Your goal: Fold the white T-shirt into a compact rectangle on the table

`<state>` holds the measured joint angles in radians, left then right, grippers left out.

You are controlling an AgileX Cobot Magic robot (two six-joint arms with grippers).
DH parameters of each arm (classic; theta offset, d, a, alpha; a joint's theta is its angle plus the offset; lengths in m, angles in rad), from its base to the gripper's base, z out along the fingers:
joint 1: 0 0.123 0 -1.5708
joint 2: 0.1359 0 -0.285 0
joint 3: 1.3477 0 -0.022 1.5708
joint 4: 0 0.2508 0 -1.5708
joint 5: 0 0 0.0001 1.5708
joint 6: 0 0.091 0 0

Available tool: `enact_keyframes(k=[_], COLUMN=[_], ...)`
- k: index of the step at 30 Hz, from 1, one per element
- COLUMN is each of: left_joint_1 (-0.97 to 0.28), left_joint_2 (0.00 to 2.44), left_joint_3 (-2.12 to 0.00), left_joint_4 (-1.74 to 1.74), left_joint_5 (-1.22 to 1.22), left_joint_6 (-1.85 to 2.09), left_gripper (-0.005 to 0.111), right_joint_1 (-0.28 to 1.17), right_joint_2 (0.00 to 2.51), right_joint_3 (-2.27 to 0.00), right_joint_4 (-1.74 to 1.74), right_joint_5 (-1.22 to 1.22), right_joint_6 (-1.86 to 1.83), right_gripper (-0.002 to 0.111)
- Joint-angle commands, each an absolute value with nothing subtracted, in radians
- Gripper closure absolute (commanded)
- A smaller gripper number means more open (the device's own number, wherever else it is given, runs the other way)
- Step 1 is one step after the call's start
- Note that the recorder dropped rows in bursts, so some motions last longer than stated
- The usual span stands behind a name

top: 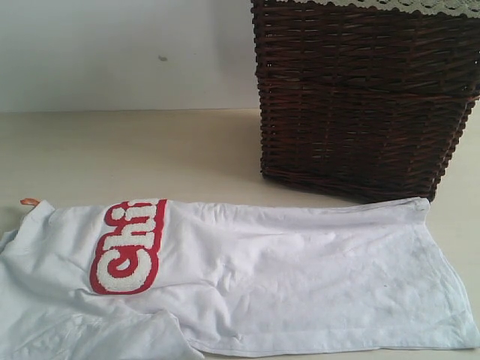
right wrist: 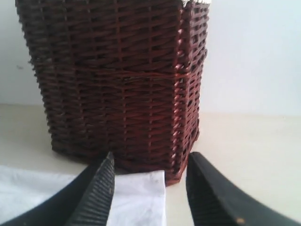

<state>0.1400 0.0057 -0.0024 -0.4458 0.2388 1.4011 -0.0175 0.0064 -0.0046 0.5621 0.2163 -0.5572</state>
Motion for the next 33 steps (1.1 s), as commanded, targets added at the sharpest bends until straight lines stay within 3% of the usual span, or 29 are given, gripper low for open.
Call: enact_keyframes(k=[1,6,15,30,33], left_joint_1=[0.14,0.14,0.14,0.14,0.14], left_joint_2=[0.0,0.0,0.0,0.0,0.0], left_joint_3=[0.0,0.0,0.0,0.0,0.0], left_joint_4=[-0.448,-0.448,-0.448,-0.448,-0.448], left_joint_5=[0.241,0.241,0.241,0.241,0.241], left_joint_6=[1.394,1.394,1.394,1.394,1.394], left_gripper=[0.107,0.107,0.107,0.107,0.107], right_joint_1=[-0.023,-0.023,-0.023,-0.023,-0.023], right_joint_2=[0.0,0.0,0.0,0.0,0.0], right_joint_3=[0.0,0.0,0.0,0.0,0.0], right_joint_4=[0.651,0.744,-0.011,-0.024,-0.064], right_joint_5=[0.384,0.393,0.162,0.189,0.197], right_joint_6=[-0.435,-0.261,-0.323,-0.307,-0.168], right_gripper=[0.061,0.061,0.061,0.061,0.061])
